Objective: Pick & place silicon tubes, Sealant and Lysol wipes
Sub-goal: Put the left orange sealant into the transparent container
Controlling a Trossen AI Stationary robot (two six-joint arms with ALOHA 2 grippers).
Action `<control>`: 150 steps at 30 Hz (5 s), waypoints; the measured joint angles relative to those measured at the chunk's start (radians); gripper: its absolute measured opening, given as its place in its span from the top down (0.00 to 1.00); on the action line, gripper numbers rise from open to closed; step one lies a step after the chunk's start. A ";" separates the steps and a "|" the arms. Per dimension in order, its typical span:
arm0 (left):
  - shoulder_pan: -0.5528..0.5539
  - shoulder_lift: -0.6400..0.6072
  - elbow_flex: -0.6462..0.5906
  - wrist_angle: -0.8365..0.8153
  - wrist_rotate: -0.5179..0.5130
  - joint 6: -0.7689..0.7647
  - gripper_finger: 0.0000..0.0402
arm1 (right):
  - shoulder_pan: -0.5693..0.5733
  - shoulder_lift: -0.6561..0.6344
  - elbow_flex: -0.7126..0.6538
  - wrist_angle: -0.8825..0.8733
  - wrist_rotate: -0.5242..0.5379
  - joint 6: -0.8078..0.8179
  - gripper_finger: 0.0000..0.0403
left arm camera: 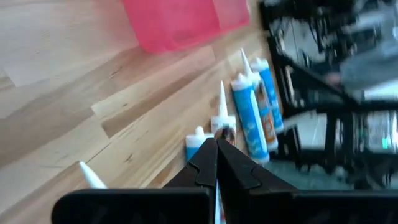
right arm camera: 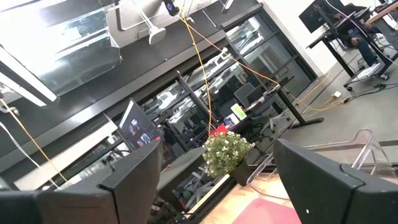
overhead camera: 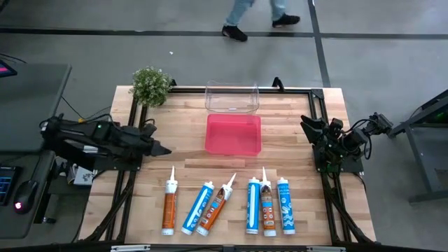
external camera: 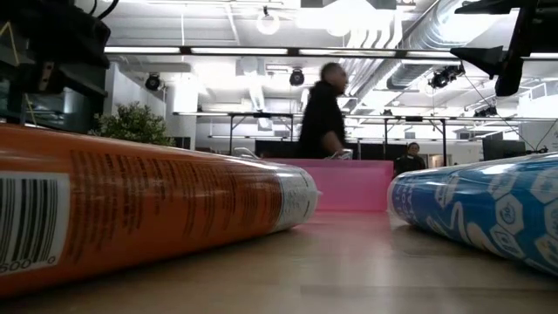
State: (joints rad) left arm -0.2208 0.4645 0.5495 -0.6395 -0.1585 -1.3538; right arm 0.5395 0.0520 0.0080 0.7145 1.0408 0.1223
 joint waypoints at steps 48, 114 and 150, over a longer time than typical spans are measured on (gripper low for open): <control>-0.476 1.149 0.831 -0.657 0.049 -0.851 0.48 | 0.000 0.000 0.000 -0.015 0.000 0.000 0.25; -0.486 1.280 0.426 -0.075 0.216 -0.922 0.03 | 0.000 0.000 0.000 -0.038 0.000 0.000 0.25; -0.479 1.349 0.431 -0.056 0.238 -0.821 0.51 | 0.000 0.000 0.000 -0.045 0.000 0.000 0.25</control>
State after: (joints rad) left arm -0.7002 1.8137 0.9806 -0.6956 0.0798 -2.1748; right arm 0.5392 0.0521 0.0082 0.6693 1.0409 0.1223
